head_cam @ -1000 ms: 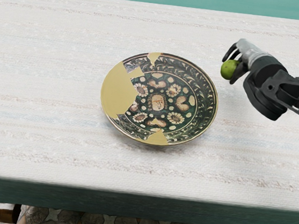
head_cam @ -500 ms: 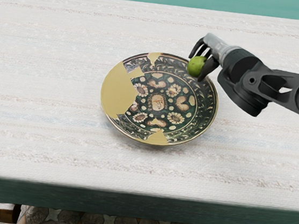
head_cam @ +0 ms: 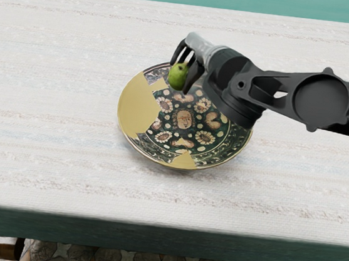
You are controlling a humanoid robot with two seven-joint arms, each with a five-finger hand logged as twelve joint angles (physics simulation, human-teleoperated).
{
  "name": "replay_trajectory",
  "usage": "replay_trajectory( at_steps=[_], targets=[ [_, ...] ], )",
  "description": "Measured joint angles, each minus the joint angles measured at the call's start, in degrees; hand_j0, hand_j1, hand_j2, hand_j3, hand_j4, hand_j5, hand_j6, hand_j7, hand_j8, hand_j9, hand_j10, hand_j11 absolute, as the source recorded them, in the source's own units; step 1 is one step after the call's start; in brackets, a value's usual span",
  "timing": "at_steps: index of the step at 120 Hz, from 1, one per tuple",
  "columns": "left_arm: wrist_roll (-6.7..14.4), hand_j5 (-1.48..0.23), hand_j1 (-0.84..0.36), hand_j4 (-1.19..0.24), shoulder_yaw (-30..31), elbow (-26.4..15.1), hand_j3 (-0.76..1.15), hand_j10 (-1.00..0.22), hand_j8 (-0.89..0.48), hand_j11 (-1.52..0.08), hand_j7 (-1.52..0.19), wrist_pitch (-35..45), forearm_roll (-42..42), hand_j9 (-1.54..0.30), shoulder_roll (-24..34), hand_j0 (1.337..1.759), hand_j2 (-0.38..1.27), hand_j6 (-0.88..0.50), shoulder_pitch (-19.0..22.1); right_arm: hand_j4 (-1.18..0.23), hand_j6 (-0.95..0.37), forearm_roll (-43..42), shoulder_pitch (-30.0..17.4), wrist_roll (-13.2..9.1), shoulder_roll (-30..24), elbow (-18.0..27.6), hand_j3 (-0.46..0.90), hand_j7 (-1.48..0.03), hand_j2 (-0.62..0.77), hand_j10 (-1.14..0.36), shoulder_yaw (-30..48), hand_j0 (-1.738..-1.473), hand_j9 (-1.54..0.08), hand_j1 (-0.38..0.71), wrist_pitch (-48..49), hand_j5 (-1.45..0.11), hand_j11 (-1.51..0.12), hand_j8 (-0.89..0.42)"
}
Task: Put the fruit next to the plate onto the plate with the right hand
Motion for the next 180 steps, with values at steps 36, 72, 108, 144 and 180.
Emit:
replay_trajectory(
  at_steps=[36, 72, 108, 144, 180],
  targets=[
    [0.0, -0.02, 0.33, -0.01, 0.0, 0.0, 0.0, -0.01, -0.01, -0.02, -0.02, 0.0, 0.0, -0.02, 0.0, 1.658, 0.0, -0.01, 0.0, -0.67, -0.49, 0.0, -0.6, 0.0, 2.6, -2.5, 0.0, -0.9, 0.52, -0.68, -1.0, -1.658, -0.93, 0.31, -0.1, -0.93, -0.93, -0.49],
    [0.0, -0.02, 0.33, -0.01, 0.0, 0.0, 0.0, -0.01, -0.01, -0.02, -0.02, 0.0, 0.0, -0.02, 0.0, 1.658, 0.0, -0.01, 0.0, -0.29, -0.21, 0.0, -0.5, 0.0, 2.7, -2.9, 0.0, -0.38, 0.21, -0.29, -1.8, -1.658, -0.39, -0.07, -0.3, -0.4, -0.4, -0.21],
    [0.0, -0.02, 0.33, -0.01, 0.0, 0.0, 0.0, -0.01, -0.01, -0.02, -0.02, 0.0, 0.0, -0.02, 0.0, 1.658, 0.0, -0.01, 0.0, -0.07, -0.05, 5.8, -2.0, 0.0, -1.0, 5.6, 0.0, -0.09, 0.05, -0.07, 5.1, -1.658, -0.09, -0.28, 1.5, -0.09, -0.09, -0.05],
    [0.0, -0.02, 0.33, -0.01, 0.0, 0.0, 0.0, -0.01, -0.01, -0.02, -0.02, 0.0, 0.0, -0.02, 0.0, 1.658, 0.0, -0.01, 0.0, -0.02, -0.01, 16.6, -8.3, 0.0, -7.5, 18.6, 0.0, -0.02, 0.01, -0.02, 24.6, -1.658, -0.02, -0.33, 14.0, -0.02, -0.02, -0.01],
    [0.0, -0.02, 0.33, -0.01, 0.0, 0.0, 0.0, -0.01, -0.01, -0.02, -0.02, 0.0, 0.0, -0.02, 0.0, 1.658, 0.0, -0.01, 0.0, 0.0, 0.0, 31.7, -22.2, 0.0, -13.6, 20.8, 0.0, 0.0, 0.0, 0.0, 41.9, -1.658, 0.0, -0.35, 39.9, 0.0, 0.0, 0.0]
  ],
)
